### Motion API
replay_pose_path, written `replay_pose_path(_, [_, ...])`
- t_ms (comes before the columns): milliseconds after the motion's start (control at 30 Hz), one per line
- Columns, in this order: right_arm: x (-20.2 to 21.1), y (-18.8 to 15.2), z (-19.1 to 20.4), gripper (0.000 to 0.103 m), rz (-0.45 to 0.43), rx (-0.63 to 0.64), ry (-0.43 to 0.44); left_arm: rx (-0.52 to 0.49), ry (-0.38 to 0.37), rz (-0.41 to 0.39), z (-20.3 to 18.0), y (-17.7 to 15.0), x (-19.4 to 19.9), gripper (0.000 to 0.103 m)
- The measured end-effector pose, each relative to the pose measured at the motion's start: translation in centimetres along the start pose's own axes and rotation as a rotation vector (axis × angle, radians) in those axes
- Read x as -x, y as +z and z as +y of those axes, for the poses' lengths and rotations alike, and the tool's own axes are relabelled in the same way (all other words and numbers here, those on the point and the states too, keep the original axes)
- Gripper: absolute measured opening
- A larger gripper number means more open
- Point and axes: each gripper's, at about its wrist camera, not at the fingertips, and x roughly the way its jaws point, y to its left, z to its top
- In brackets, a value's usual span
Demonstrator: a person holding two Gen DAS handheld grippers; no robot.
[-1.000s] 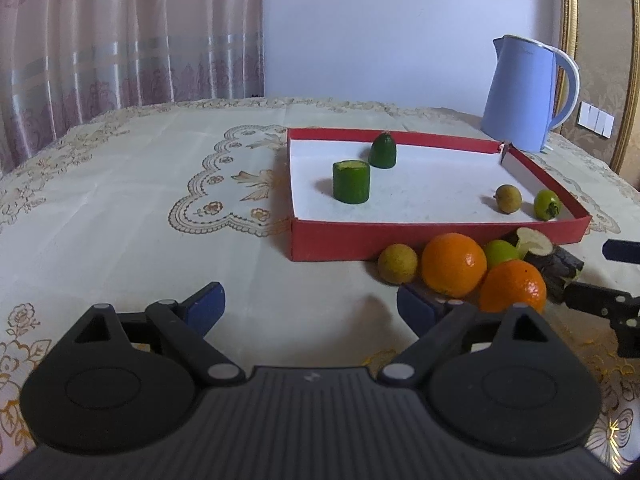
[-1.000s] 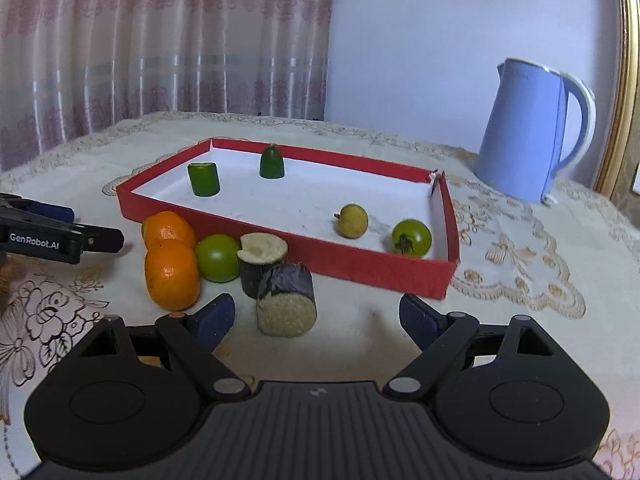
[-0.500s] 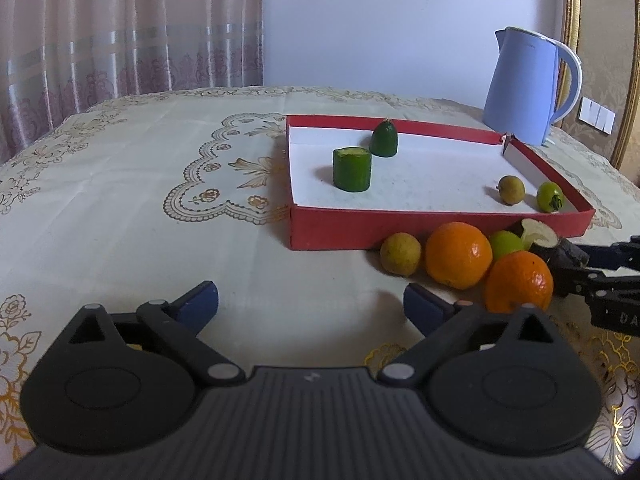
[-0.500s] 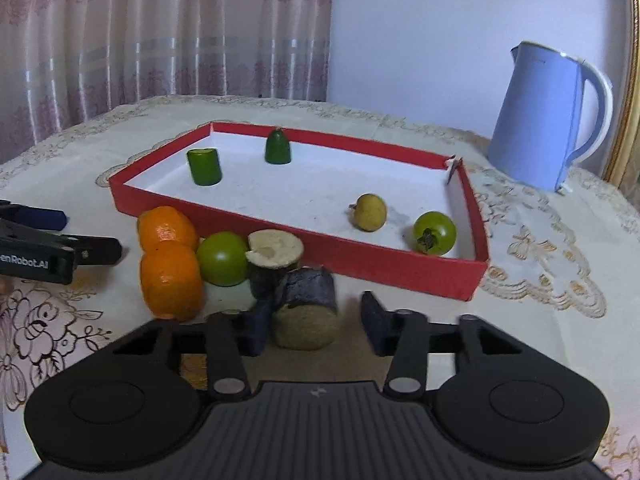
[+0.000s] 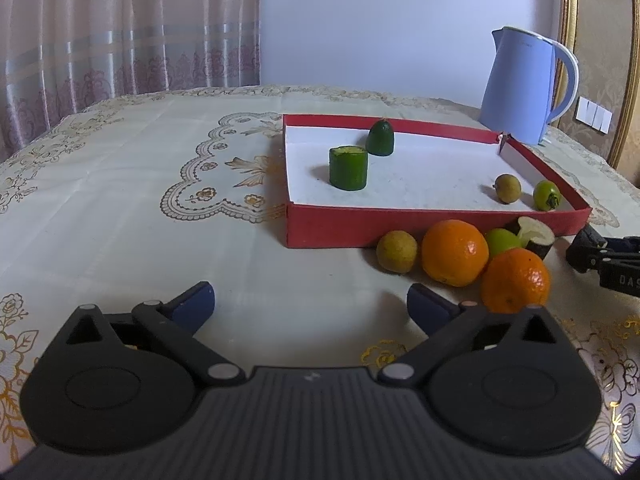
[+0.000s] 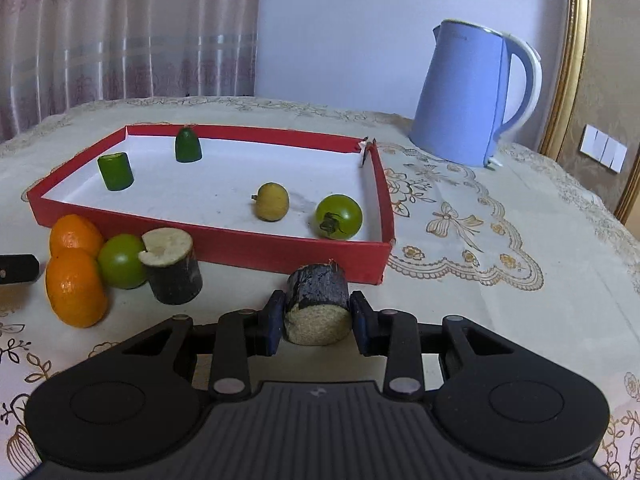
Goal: Organize fruits
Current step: 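Grasp the dark-skinned cucumber slice beside the tray with the right gripper, then grasp a mandarin orange with the left gripper while the right gripper holds the slice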
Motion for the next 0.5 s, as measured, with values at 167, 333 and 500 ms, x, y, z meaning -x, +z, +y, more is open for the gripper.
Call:
replay_pose_path(167, [-0.1, -0.2, -0.3, 0.034, -0.008, -0.012, 0.005, -0.017, -0.028, -0.025, -0.4, -0.3, 1.3, 0.102])
replay_pose_path(333, [-0.3, -0.1, -1.1, 0.034, 0.0, -0.062, 0.041, -0.015, -0.126, -0.031, -2.3, 0.3, 2.8, 0.102])
replay_pose_path(500, [-0.4, -0.1, -1.3, 0.034, 0.001, -0.071, 0.047, -0.016, -0.23, -0.003, -4.8, 1.3, 2.9, 0.102])
